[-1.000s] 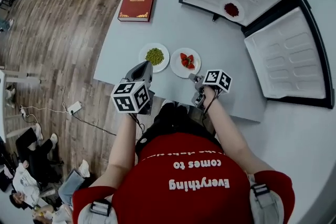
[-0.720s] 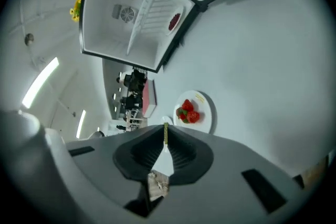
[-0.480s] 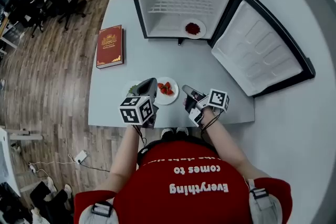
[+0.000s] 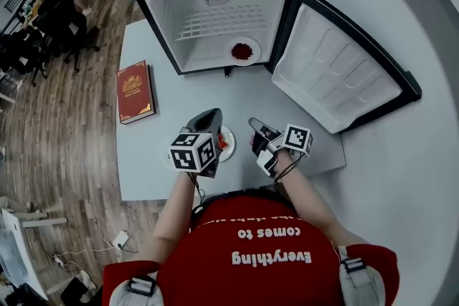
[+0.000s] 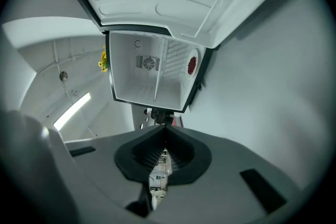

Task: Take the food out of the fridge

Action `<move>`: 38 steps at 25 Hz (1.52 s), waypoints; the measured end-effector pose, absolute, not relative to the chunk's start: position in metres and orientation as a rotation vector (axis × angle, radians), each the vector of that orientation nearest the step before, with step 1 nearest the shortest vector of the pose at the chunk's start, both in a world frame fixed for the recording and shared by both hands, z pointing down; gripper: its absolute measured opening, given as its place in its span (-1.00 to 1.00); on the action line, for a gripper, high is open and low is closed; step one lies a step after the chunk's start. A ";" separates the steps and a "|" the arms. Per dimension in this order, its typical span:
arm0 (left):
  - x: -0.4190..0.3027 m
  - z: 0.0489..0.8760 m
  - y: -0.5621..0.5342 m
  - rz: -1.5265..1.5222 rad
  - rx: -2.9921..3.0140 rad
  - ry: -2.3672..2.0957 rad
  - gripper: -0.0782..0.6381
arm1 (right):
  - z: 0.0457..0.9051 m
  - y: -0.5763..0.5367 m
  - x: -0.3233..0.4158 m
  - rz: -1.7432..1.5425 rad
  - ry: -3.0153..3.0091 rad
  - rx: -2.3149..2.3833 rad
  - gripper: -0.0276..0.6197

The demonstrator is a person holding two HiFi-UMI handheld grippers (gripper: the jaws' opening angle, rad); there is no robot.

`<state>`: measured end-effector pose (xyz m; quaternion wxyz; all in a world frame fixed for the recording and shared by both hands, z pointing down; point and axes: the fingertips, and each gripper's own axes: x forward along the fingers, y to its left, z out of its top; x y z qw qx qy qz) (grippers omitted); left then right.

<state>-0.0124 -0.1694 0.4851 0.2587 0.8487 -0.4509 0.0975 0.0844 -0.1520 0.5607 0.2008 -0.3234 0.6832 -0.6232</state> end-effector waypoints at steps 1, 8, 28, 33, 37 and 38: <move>-0.011 0.486 -0.174 0.264 2.300 -1.219 -0.78 | 0.561 -0.158 0.086 -1.727 1.916 -0.920 -0.87; -0.014 0.494 -0.203 0.260 2.274 -1.223 -0.78 | 0.560 -0.208 0.079 -1.684 1.943 -0.941 -0.87; -0.018 0.558 -0.254 0.278 2.119 -1.191 -0.78 | 0.640 -0.364 0.108 -1.735 1.569 -1.416 -0.40; -0.017 0.569 -0.259 0.265 2.084 -1.180 -0.78 | 0.663 -0.393 0.110 -1.775 1.462 -1.483 -0.40; -0.018 0.577 -0.260 0.272 2.065 -1.168 -0.78 | 0.672 -0.411 0.111 -1.777 1.425 -1.541 -0.40; -0.018 0.579 -0.260 0.273 2.060 -1.166 -0.78 | 0.674 -0.415 0.112 -1.774 1.413 -1.550 -0.40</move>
